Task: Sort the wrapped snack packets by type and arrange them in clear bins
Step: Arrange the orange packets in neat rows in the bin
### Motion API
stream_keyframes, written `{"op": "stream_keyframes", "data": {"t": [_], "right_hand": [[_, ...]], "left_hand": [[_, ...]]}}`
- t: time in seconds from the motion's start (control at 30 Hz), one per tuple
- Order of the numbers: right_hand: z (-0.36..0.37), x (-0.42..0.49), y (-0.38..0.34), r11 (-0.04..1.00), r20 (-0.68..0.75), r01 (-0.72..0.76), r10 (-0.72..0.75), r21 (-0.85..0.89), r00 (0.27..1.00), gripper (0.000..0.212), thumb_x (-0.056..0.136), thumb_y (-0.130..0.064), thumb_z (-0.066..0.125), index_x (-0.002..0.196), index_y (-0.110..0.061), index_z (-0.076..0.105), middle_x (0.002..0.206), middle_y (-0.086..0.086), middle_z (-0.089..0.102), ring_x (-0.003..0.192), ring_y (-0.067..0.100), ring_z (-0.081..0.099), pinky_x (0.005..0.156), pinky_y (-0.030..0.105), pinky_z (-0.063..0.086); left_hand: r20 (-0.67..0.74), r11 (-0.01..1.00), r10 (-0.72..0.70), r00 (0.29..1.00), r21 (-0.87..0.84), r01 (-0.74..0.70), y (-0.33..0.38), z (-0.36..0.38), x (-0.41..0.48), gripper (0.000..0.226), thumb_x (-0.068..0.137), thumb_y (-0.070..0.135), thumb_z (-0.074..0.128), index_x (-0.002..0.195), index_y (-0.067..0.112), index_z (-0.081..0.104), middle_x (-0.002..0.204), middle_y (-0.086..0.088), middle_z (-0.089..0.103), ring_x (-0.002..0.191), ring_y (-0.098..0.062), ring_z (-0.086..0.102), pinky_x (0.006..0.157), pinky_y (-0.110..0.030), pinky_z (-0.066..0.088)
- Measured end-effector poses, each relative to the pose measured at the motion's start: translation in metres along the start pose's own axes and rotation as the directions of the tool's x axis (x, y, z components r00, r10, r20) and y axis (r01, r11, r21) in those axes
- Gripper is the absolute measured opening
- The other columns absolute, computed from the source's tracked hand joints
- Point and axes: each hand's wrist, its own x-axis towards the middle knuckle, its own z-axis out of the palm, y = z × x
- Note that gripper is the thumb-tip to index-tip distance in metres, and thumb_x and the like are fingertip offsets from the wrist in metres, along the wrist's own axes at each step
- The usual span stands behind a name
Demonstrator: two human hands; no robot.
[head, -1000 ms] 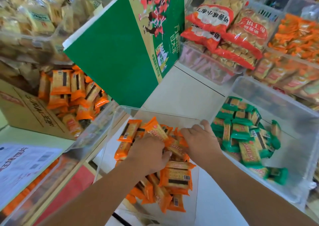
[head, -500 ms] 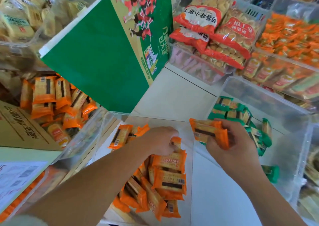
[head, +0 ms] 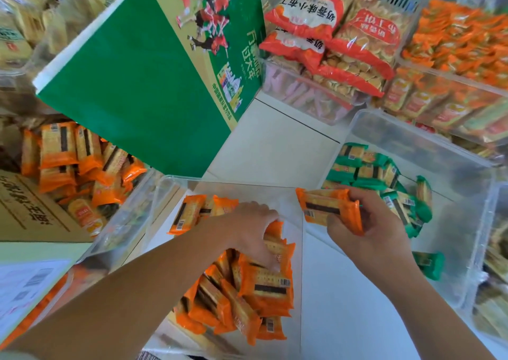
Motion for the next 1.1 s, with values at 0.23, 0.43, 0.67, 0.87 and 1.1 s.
{"op": "stream_keyframes", "data": {"t": [0.23,0.43,0.67,0.87,1.1], "right_hand": [[0.02,0.012,-0.018,0.955,0.26,0.278,-0.244,-0.1,0.934,0.05,0.083,-0.02,0.077,0.129,-0.032,0.061,0.116,-0.016,0.064,0.105,-0.003,0.06,0.084,0.006,0.045],[0.071,0.042,-0.014,0.424,0.61,0.647,-0.238,-0.634,0.755,0.045,0.094,-0.032,0.057,0.137,-0.023,0.054,0.124,-0.001,0.064,0.113,0.023,0.062,0.118,0.043,0.025],[0.106,0.056,0.009,0.233,0.555,0.572,-0.139,-0.786,0.82,0.045,0.096,-0.042,0.059,0.137,-0.024,0.049,0.129,-0.001,0.059,0.127,0.024,0.055,0.124,0.054,0.01],[0.08,0.02,0.015,0.548,0.271,0.684,-0.649,-0.482,0.711,0.042,0.083,-0.03,0.076,0.123,-0.02,0.07,0.118,-0.005,0.071,0.111,0.017,0.066,0.113,0.054,0.04],[0.038,-0.013,0.013,0.979,0.519,0.173,-0.202,0.105,0.83,0.059,0.084,-0.039,0.08,0.138,-0.041,0.056,0.126,-0.025,0.066,0.121,0.0,0.06,0.103,0.027,0.049]], "left_hand": [[-0.219,0.972,-0.003,0.976,-0.23,-0.049,-0.014,0.037,-0.041,0.078,0.072,0.062,0.082,0.136,0.037,0.045,0.11,0.015,0.055,0.1,-0.01,0.053,0.083,-0.031,0.047],[-0.333,0.942,-0.111,0.936,-0.335,-0.008,-0.025,0.045,-0.072,0.07,0.071,0.056,0.079,0.131,0.046,0.045,0.107,0.016,0.062,0.093,-0.006,0.061,0.081,-0.036,0.057],[-0.327,0.94,-0.157,0.932,-0.338,0.039,-0.018,0.037,-0.079,0.07,0.075,0.051,0.081,0.134,0.037,0.047,0.106,0.009,0.065,0.092,-0.013,0.062,0.079,-0.038,0.057],[-0.267,0.874,-0.144,0.953,-0.485,-0.004,-0.02,0.014,-0.08,0.048,0.068,0.053,0.089,0.097,0.03,0.059,0.083,0.012,0.058,0.072,-0.008,0.056,0.064,-0.033,0.047],[-0.349,0.511,-0.079,0.934,-0.819,-0.262,0.007,0.02,-0.082,0.055,0.069,0.029,0.096,0.115,0.033,0.066,0.106,0.009,0.073,0.101,-0.013,0.072,0.092,-0.047,0.06]]}}
